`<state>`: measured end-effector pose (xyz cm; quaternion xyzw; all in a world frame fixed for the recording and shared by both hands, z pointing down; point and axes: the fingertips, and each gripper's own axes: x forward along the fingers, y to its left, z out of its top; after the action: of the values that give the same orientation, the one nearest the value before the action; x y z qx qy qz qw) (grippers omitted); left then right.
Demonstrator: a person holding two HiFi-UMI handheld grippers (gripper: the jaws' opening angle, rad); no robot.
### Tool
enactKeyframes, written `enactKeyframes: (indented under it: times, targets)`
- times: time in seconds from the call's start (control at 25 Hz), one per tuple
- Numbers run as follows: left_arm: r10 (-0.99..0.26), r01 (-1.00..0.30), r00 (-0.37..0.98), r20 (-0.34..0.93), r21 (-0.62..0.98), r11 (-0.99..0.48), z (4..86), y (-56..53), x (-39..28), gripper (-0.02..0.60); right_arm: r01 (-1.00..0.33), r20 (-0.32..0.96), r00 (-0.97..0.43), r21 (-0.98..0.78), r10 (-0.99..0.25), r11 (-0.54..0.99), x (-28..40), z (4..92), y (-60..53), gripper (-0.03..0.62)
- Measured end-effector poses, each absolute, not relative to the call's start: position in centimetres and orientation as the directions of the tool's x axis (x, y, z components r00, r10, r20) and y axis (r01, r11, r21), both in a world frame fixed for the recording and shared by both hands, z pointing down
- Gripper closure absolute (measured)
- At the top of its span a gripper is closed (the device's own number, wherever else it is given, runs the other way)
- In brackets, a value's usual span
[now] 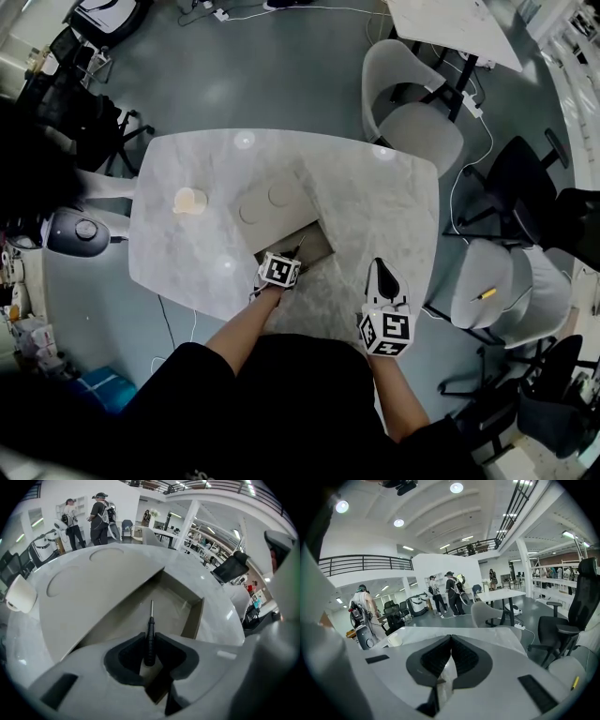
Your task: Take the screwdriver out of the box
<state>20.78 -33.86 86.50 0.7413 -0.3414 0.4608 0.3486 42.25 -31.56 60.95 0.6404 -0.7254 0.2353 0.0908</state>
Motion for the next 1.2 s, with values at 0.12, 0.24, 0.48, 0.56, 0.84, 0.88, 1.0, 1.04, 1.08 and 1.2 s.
enactKeyframes:
  times: [0.12,0.24,0.48,0.56,0.84,0.88,1.0,1.04,1.08,1.2]
  targets:
    - [-0.188,-0.829,0.372,0.909,0.234,-0.508,86.2,-33.8,21.0,0.508,-0.974,0.435,-0.154,-0.216,-0.887,0.063,42.5,60.9,-31.2,0.583]
    - [-0.189,-0.821,0.396,0.898,0.255,-0.512,86.1,-33.6,20.7,0.508,-0.977,0.437,-0.149,-0.204,-0.887,0.063,42.4,60.5,-30.7,0.583]
    - [-0.192,-0.798,0.451,0.872,0.297,-0.525,85.5,-33.2,21.0,0.508,-0.984,0.423,-0.130,-0.167,-0.897,0.064,42.1,59.6,-29.5,0.583]
    - [-0.206,-0.797,0.477,0.854,0.321,-0.512,84.8,-32.9,21.0,0.508,-0.985,0.416,-0.129,-0.160,-0.900,0.067,41.3,59.2,-28.8,0.583]
    - [-0.300,-0.776,0.588,0.751,0.419,-0.472,79.6,-30.5,19.5,0.508,-0.980,0.391,-0.183,-0.151,-0.902,0.134,35.2,57.7,-26.2,0.583]
    - [-0.312,-0.770,0.598,0.738,0.422,-0.479,78.8,-29.9,19.0,0.508,-0.978,0.389,-0.192,-0.151,-0.901,0.144,34.1,57.5,-25.8,0.583]
    - [-0.346,-0.757,0.619,0.705,0.419,-0.502,76.8,-27.9,16.9,0.508,-0.975,0.377,-0.209,-0.155,-0.903,0.161,31.0,56.7,-24.3,0.583]
    - [-0.361,-0.754,0.626,0.691,0.418,-0.507,76.1,-27.2,16.0,0.508,-0.974,0.372,-0.213,-0.155,-0.904,0.166,30.0,56.4,-23.8,0.583]
    - [-0.379,-0.752,0.632,0.676,0.417,-0.510,75.2,-26.5,15.0,0.508,-0.973,0.368,-0.217,-0.151,-0.904,0.172,29.0,56.1,-23.2,0.583]
    - [-0.444,-0.754,0.642,0.625,0.410,-0.513,72.1,-24.5,11.7,0.508,-0.973,0.368,-0.228,-0.125,-0.901,0.195,26.1,55.5,-21.3,0.583]
